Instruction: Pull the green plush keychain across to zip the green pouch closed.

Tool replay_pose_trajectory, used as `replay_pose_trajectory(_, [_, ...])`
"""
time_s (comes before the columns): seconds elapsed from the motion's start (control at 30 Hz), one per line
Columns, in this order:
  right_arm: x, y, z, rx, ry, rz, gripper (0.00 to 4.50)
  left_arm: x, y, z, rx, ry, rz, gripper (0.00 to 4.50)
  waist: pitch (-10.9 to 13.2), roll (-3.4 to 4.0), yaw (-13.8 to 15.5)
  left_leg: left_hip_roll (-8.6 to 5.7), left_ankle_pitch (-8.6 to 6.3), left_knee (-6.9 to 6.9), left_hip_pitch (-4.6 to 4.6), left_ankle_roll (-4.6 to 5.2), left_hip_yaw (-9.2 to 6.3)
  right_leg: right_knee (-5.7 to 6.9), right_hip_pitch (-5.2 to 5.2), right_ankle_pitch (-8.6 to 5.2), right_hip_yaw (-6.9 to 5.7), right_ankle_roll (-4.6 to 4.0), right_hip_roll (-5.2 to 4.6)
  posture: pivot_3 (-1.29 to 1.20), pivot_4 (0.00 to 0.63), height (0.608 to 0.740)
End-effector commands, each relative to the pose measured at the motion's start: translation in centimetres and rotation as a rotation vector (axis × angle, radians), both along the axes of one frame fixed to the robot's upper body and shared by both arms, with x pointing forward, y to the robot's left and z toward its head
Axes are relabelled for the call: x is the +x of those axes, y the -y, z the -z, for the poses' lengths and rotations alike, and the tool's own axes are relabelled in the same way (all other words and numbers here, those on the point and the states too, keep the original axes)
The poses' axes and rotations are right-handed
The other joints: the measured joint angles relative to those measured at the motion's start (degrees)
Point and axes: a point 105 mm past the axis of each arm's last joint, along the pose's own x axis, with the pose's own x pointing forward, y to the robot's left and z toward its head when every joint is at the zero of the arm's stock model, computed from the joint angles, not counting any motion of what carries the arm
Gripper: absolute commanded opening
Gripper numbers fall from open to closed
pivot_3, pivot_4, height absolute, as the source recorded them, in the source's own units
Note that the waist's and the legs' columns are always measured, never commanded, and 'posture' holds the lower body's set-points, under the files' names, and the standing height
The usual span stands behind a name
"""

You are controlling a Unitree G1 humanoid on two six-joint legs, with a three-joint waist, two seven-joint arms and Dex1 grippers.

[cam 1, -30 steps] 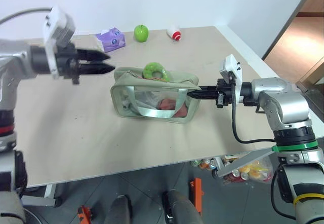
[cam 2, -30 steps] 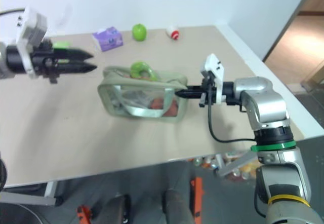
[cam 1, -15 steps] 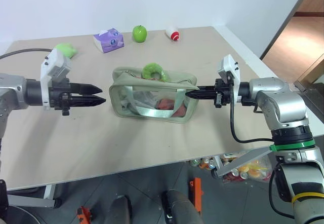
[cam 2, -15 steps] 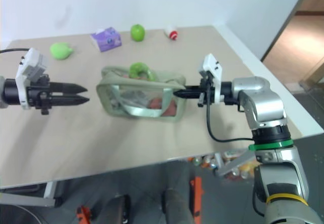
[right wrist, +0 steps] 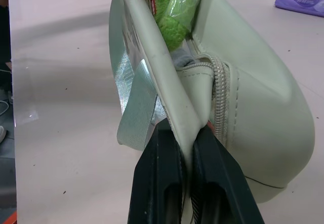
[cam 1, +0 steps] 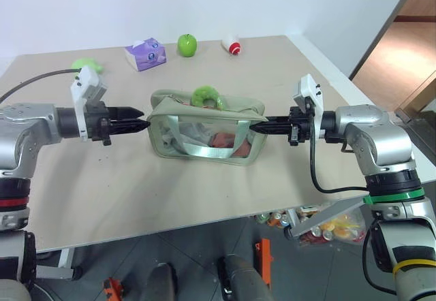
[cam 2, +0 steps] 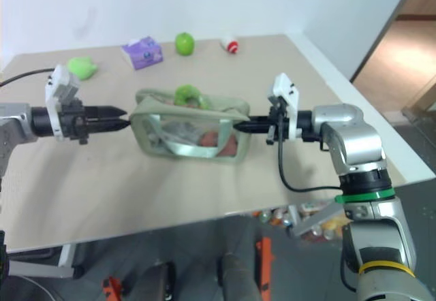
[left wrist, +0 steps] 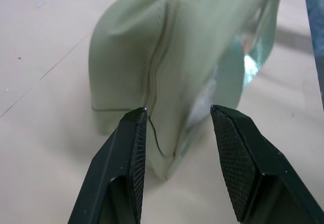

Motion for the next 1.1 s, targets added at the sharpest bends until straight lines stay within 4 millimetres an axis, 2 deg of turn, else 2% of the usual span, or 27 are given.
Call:
replay_pose_trajectory(0.03, [-0.5, 0.2, -1.5, 0.005, 0.057, -0.007, 0.0, -0.1, 0.3, -1.2, 0.003, 0.05, 0.016, 2.06, 0.0, 0.0, 0.0, 0.0, 0.0, 0.0, 0.0, 0.0, 0.0, 0.0, 0.0, 0.0, 0.0, 0.0, 0.0, 0.0, 0.15, 0.74])
replay_pose_trajectory(0.3, [-0.5, 0.2, -1.4, 0.005, 0.056, -0.005, 0.0, 0.4, 2.1, 0.0, -0.019, 0.026, 0.05, 2.06, 0.0, 0.0, 0.0, -0.01, 0.0, 0.01, -0.01, 0.0, 0.0, 0.01, 0.01, 0.0, 0.01, 0.01, -0.01, 0.0, 0.15, 0.74])
replay_pose_trajectory(0.43, [-0.5, 0.2, -1.4, 0.006, 0.056, -0.005, 0.0, 0.7, 2.6, 0.4, -0.019, 0.025, 0.052, 1.18, 0.0, 0.0, 0.0, -0.01, 0.0, 0.01, 0.01, 0.0, 0.0, 0.03, 0.01, 0.02, 0.01, 0.03, 0.0, 0.0, 0.15, 0.74])
replay_pose_trajectory(0.47, [-0.5, 0.2, -1.4, 0.006, 0.055, -0.005, 0.0, 0.7, 2.6, 0.4, -0.021, 0.028, 0.051, 0.76, 0.0, 0.0, 0.0, -0.01, 0.0, 0.01, 0.0, 0.0, 0.0, 0.03, 0.01, 0.02, 0.02, 0.03, 0.0, 0.0, 0.15, 0.74])
replay_pose_trajectory(0.5, [-0.5, 0.2, -1.4, 0.006, 0.055, -0.004, 0.0, 0.7, 2.6, 0.2, -0.026, 0.029, 0.051, 0.54, 0.0, 0.0, 0.0, -0.01, 0.0, 0.01, 0.0, 0.0, 0.0, 0.03, 0.01, 0.02, 0.02, 0.04, 0.0, 0.0, 0.15, 0.74])
replay_pose_trajectory(0.53, [-0.5, 0.2, -1.4, 0.006, 0.055, -0.004, 0.0, 0.8, 2.6, 0.1, -0.029, 0.031, 0.051, 0.02, 0.0, 0.0, 0.0, -0.01, 0.0, 0.01, 0.01, 0.0, 0.0, 0.03, 0.01, 0.03, 0.02, 0.05, 0.0, 0.0, 0.15, 0.74])
replay_pose_trajectory(0.9, [-0.1, 0.5, -1.5, 0.003, 0.061, 0.017, 0.0, 0.8, 2.2, 0.0, -0.025, 0.034, 0.03, 0.02, 0.0, 0.0, 0.0, -0.01, 0.0, 0.01, 0.01, 0.0, 0.0, 0.03, 0.0, 0.02, 0.03, 0.04, 0.01, 0.0, 0.15, 0.74])
replay_pose_trajectory(1.1, [-0.9, 0.6, -2.5, 0.055, 0.04, -0.024, 1.97, 0.7, 2.3, 0.0, -0.028, 0.034, 0.03, 0.0, 0.0, 0.0, 0.0, -0.01, 0.0, 0.01, 0.01, 0.0, 0.0, 0.03, 0.0, 0.02, 0.03, 0.03, 0.01, 0.0, 0.15, 0.74])
